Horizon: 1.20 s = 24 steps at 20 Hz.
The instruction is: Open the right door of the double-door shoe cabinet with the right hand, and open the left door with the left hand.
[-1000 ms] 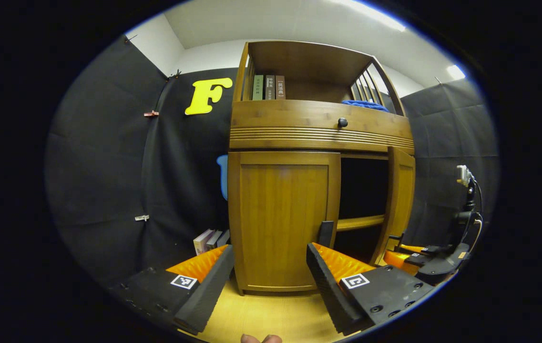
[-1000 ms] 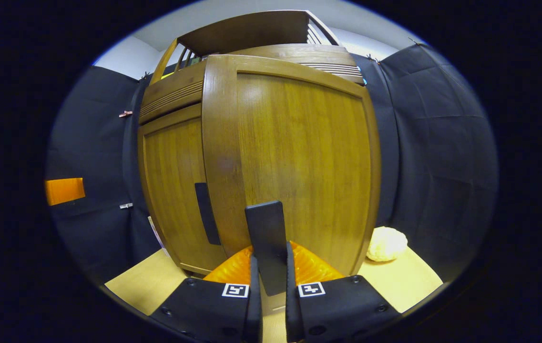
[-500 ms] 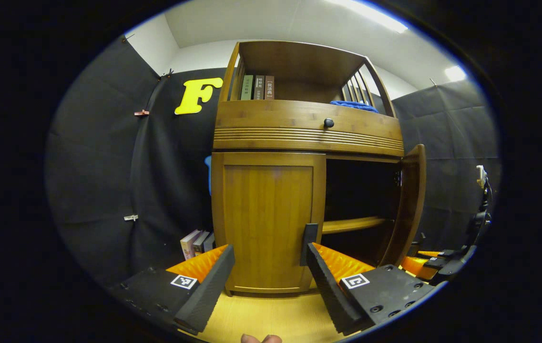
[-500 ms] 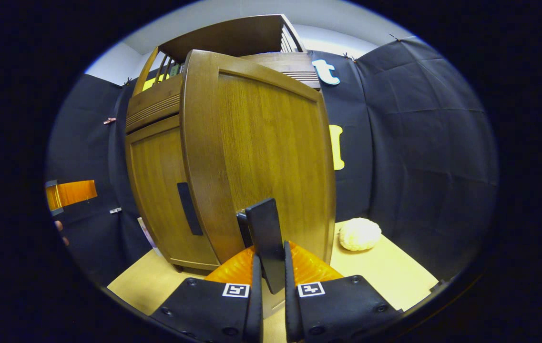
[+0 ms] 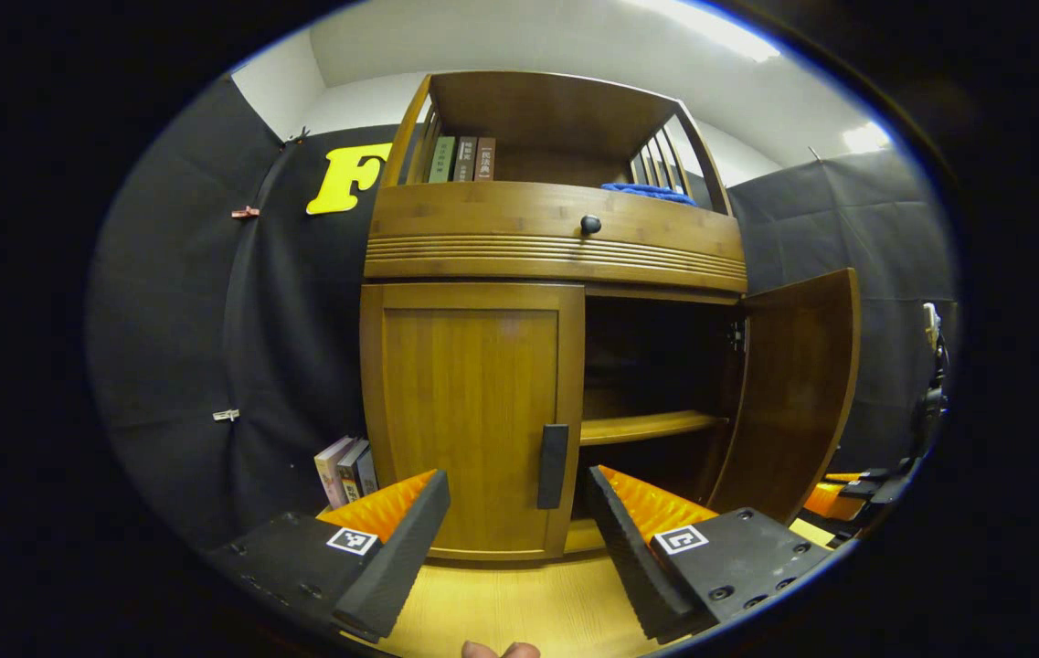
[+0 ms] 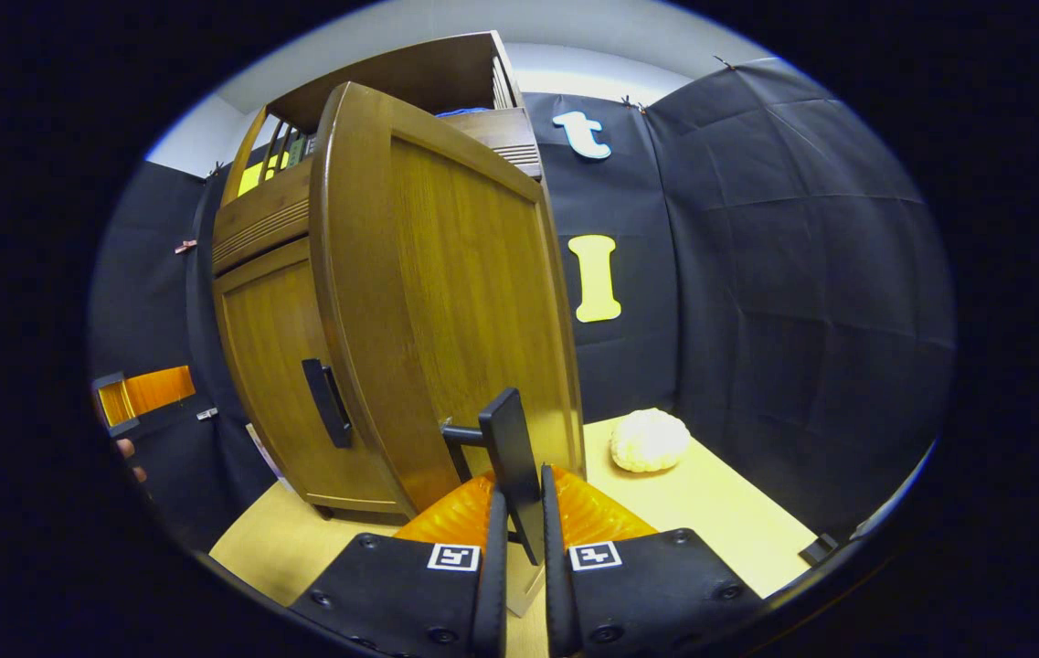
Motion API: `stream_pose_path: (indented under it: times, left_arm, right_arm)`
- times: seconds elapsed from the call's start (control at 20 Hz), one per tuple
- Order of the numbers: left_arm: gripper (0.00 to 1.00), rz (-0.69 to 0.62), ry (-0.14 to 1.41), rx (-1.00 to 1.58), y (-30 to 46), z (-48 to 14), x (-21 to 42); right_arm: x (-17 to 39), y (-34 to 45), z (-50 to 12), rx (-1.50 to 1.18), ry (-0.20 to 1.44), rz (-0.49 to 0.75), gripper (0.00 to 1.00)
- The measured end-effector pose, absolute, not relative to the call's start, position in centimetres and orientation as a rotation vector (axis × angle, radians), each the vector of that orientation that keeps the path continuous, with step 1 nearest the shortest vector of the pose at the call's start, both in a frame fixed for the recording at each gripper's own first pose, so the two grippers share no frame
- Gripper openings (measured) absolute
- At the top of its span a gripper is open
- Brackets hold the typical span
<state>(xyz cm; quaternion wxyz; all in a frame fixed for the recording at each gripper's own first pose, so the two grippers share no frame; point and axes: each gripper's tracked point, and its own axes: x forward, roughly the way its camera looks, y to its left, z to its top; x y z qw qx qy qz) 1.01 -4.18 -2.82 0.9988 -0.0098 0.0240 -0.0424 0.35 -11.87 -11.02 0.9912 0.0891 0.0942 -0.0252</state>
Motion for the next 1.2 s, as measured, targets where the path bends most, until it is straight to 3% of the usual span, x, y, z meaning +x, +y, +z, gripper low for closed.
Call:
stream_pose_path:
  times: [0.1, 0.2, 0.25, 0.3, 1.2]
  left_arm:
    - [0.95, -0.101, 0.05, -0.026, -5.4, -2.8, 1.3]
    - [0.96, -0.083, 0.06, -0.018, -6.0, -3.2, 1.8]
    - [0.96, -0.074, 0.064, -0.024, -6.3, -3.3, 2.1]
    - [0.94, -0.069, 0.063, -0.035, -6.9, -3.3, 2.4]
    - [0.94, 0.029, 0.023, 0.004, -12.4, -3.7, 7.5]
  right_arm:
    - [0.2, -13.3, -10.1, 0.163, 0.175, -0.062, 0.17]
    - [0.5, -14.7, -9.8, 0.136, 0.173, -0.079, 0.2]
    - [0.5, -15.3, -9.6, 0.124, 0.174, -0.067, 0.25]
    - [0.5, -15.7, -9.5, 0.113, 0.181, -0.048, 0.16]
    - [1.1, -22.8, -9.2, 0.11, 0.192, 0.156, 0.16]
